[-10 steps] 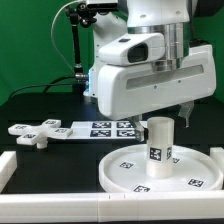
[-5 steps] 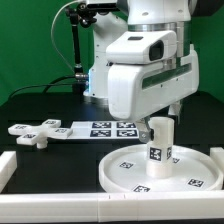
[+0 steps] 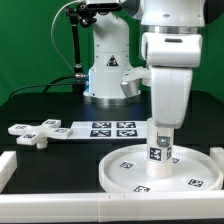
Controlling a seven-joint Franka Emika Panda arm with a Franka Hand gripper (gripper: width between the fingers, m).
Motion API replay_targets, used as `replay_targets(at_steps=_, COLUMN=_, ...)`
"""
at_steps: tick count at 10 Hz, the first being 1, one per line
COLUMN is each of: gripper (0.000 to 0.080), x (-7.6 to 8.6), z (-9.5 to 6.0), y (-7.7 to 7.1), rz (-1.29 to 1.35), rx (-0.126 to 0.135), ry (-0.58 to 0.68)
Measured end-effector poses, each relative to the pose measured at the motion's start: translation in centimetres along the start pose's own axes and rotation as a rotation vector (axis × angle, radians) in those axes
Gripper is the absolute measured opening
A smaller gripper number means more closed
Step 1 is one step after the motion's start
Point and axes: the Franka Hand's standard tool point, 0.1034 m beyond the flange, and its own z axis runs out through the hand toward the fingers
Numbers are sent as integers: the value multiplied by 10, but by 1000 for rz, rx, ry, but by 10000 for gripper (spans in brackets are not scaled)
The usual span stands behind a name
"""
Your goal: Assemble round table
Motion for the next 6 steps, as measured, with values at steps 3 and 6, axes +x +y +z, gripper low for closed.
replay_targets(at_steps=3, gripper=649, x=0, z=2, y=-1, rz=-179, rx=-8, ry=-19)
replay_targets(at_steps=6, gripper=649, x=-7, z=3, y=-1, rz=-212, rx=-4, ry=-19)
